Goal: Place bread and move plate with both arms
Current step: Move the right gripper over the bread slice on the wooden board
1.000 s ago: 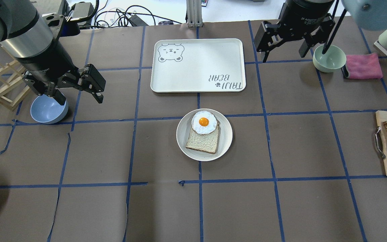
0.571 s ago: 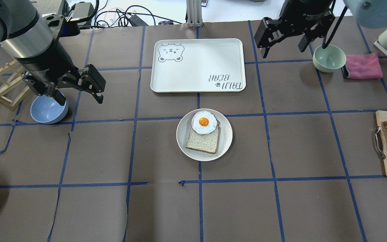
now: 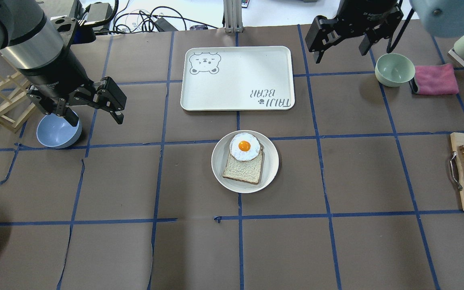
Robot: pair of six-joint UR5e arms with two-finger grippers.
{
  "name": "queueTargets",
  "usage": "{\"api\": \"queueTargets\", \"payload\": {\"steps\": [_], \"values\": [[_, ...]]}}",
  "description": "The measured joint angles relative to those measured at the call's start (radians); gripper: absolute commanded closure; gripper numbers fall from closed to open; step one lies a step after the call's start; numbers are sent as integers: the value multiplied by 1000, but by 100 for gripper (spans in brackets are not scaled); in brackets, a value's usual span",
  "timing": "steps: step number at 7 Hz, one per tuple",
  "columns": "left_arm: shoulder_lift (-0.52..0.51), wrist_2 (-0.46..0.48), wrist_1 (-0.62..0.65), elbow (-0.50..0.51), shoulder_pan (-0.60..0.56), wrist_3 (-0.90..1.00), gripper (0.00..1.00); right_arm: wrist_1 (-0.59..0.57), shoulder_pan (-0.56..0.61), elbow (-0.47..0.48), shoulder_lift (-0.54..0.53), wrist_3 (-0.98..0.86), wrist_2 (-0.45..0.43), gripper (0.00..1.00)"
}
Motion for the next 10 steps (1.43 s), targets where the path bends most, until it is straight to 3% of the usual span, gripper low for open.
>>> {"api": "queueTargets", "payload": {"steps": [2, 3, 4, 6, 7, 10], "values": [[-1, 0, 2, 0, 0, 0, 0, 5, -23, 17, 6, 7, -27, 0], [-1, 0, 2, 0, 0, 0, 0, 14, -74, 56, 4, 6, -92, 0], [0, 0, 3, -1, 0, 0, 0, 14, -153, 103, 2, -4, -163, 6], [1, 0, 4, -2, 0, 0, 0, -3, -327, 186, 8, -87, -231, 6], [2, 1, 3, -2, 0, 0, 0, -86, -408, 254, 17, -145, -247, 6], [3, 0, 3, -3, 0, 0, 0, -625, -611, 538, 92, -412, -272, 5]]}}
